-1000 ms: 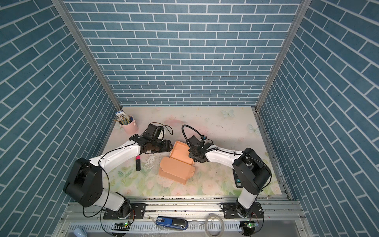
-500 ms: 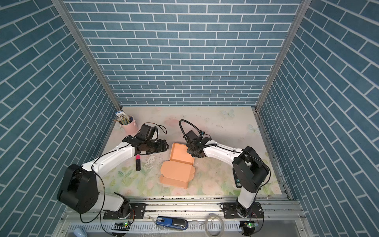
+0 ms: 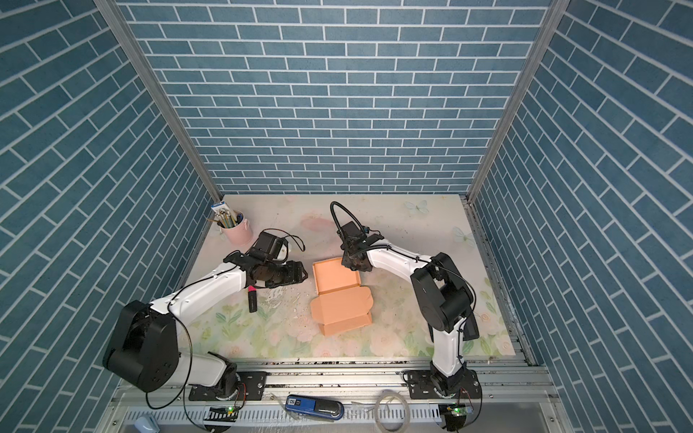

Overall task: Assemble paper box
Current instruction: Rotate the paper box at the center of the table.

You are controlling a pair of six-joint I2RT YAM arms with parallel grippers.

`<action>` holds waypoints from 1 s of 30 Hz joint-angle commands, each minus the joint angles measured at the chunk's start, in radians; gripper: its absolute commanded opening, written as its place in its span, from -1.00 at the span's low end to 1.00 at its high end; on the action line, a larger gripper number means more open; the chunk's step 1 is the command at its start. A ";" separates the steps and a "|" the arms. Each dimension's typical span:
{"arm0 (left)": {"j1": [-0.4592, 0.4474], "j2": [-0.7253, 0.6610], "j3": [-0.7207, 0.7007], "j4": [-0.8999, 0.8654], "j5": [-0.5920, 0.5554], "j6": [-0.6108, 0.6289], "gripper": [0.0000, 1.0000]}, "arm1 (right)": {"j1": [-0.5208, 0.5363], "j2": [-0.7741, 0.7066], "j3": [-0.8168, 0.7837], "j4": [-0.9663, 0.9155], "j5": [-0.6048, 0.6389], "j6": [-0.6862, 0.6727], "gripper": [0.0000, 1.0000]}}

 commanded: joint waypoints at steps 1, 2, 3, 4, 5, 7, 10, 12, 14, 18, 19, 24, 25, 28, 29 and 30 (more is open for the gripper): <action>0.006 -0.019 0.043 -0.046 -0.025 0.041 0.55 | 0.001 0.047 0.083 -0.051 -0.064 -0.124 -0.33; 0.006 -0.017 0.054 -0.056 -0.035 0.050 0.55 | 0.002 0.058 0.102 -0.052 -0.076 -0.146 -0.31; 0.006 -0.014 0.068 -0.070 -0.053 0.062 0.55 | 0.001 0.074 0.126 -0.060 -0.095 -0.170 -0.30; 0.004 -0.009 0.079 -0.084 -0.067 0.075 0.55 | 0.000 0.088 0.156 -0.078 -0.102 -0.189 -0.29; 0.005 -0.007 0.090 -0.097 -0.082 0.085 0.55 | 0.000 0.099 0.175 -0.085 -0.113 -0.211 -0.26; 0.005 -0.003 0.107 -0.114 -0.103 0.105 0.55 | 0.000 0.101 0.195 -0.081 -0.131 -0.251 -0.16; 0.005 -0.003 0.128 -0.123 -0.117 0.124 0.55 | -0.011 0.100 0.214 -0.069 -0.167 -0.301 -0.05; 0.005 -0.001 0.138 -0.124 -0.121 0.137 0.54 | -0.024 0.077 0.201 -0.032 -0.186 -0.314 0.02; 0.003 0.003 0.150 -0.135 -0.126 0.152 0.55 | -0.035 0.051 0.192 -0.003 -0.198 -0.320 0.07; -0.011 0.017 0.187 -0.165 -0.149 0.186 0.54 | -0.052 -0.004 0.173 0.034 -0.243 -0.326 0.11; -0.021 0.021 0.199 -0.174 -0.160 0.197 0.54 | -0.054 -0.023 0.162 0.045 -0.247 -0.324 0.11; -0.099 0.068 0.301 -0.249 -0.241 0.240 0.53 | -0.061 -0.111 0.083 0.118 -0.256 -0.295 0.11; -0.116 0.080 0.319 -0.262 -0.259 0.245 0.52 | -0.061 -0.132 0.060 0.139 -0.255 -0.287 0.11; -0.175 0.119 0.386 -0.310 -0.334 0.274 0.50 | -0.066 -0.206 -0.021 0.191 -0.241 -0.251 0.08; -0.200 0.136 0.412 -0.329 -0.364 0.287 0.50 | -0.070 -0.232 -0.044 0.199 -0.233 -0.237 0.07; -0.225 0.154 0.438 -0.350 -0.398 0.300 0.50 | -0.073 -0.254 -0.070 0.202 -0.223 -0.224 0.06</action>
